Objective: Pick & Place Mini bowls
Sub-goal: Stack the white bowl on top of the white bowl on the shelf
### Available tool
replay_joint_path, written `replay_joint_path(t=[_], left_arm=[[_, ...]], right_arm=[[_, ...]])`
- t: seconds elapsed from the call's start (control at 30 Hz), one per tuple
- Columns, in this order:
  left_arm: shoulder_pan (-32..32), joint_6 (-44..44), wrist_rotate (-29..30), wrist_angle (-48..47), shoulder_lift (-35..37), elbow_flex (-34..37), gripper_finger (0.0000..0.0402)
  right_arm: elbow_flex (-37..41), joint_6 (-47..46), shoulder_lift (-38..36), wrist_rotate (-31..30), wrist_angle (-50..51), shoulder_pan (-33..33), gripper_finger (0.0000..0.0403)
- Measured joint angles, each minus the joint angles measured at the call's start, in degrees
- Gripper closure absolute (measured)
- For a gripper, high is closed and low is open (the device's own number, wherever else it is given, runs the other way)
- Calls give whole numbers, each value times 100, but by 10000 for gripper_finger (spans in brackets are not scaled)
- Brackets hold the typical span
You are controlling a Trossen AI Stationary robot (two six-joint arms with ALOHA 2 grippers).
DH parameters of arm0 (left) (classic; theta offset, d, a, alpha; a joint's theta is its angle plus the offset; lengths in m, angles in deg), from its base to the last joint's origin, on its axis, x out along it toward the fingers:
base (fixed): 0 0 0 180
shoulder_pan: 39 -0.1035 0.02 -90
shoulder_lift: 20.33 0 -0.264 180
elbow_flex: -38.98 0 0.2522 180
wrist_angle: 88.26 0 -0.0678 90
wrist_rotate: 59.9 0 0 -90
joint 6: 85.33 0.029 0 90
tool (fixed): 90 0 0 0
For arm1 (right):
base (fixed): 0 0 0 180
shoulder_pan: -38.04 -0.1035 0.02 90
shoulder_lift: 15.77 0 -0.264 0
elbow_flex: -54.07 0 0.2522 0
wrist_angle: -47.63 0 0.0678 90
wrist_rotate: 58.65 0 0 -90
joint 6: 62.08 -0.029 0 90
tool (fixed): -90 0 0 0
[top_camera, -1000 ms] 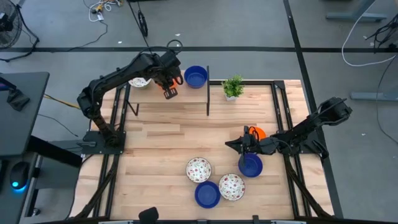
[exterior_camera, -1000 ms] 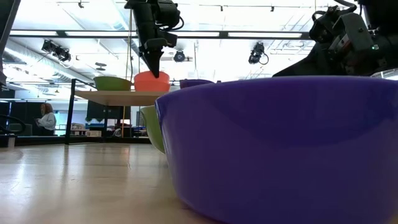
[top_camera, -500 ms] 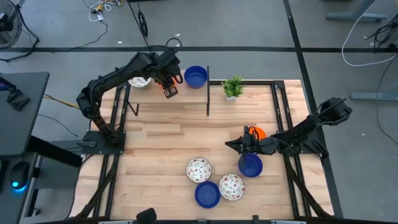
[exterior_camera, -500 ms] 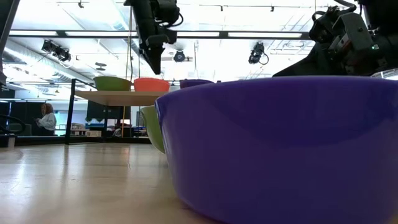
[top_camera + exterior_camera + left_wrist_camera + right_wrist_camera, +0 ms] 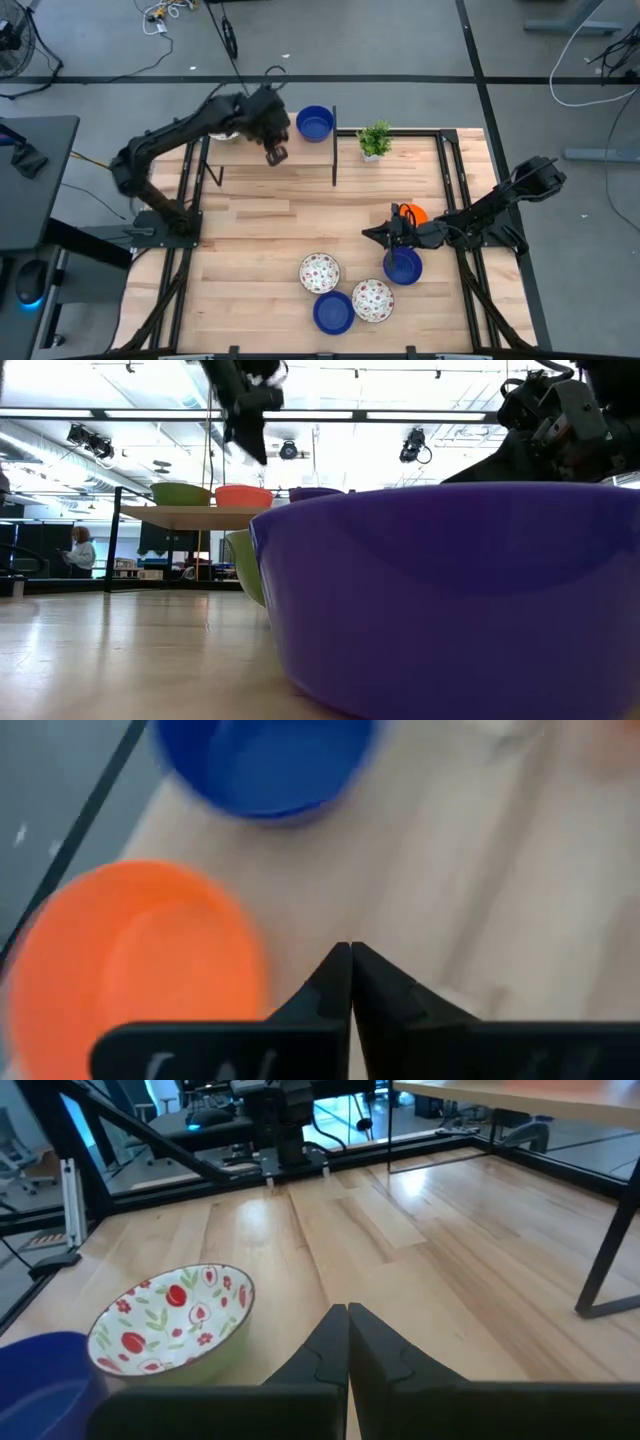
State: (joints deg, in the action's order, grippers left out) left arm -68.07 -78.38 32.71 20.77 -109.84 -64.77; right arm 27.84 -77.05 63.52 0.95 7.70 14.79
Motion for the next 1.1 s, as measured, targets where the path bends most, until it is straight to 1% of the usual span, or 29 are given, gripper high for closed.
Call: replay_joint_path(t=[0.17,0.3,0.37,0.47,0.53,0.6,0.7,0.87,1.0,1.1], left_arm=[[978,-501,44,1623,1120,1304,390],[1967,-782,157,3363,1813,2632,391],[2465,-815,246,4261,1964,3279,395],[3108,-827,247,5567,1984,4134,397],[3456,-825,257,6469,1838,4583,396],[3739,-827,257,7168,1641,4937,390],[4063,-805,157,7972,1285,5158,380],[4381,-188,-533,8420,588,5181,378],[4674,280,-558,8754,118,5173,369],[4955,289,-393,8728,-45,5172,337]], right_arm=[[0,-24,2,-2,66,0,396],[0,-43,2,-5,68,0,396],[0,-43,2,-9,63,0,396],[0,-43,2,-17,63,0,396],[0,-43,2,-20,61,0,396],[0,-43,2,-22,38,0,396],[0,-43,2,-22,-15,0,396],[0,-107,2,-23,-43,0,396],[0,-216,2,-24,-28,0,396],[0,-257,2,-24,-26,0,396]])
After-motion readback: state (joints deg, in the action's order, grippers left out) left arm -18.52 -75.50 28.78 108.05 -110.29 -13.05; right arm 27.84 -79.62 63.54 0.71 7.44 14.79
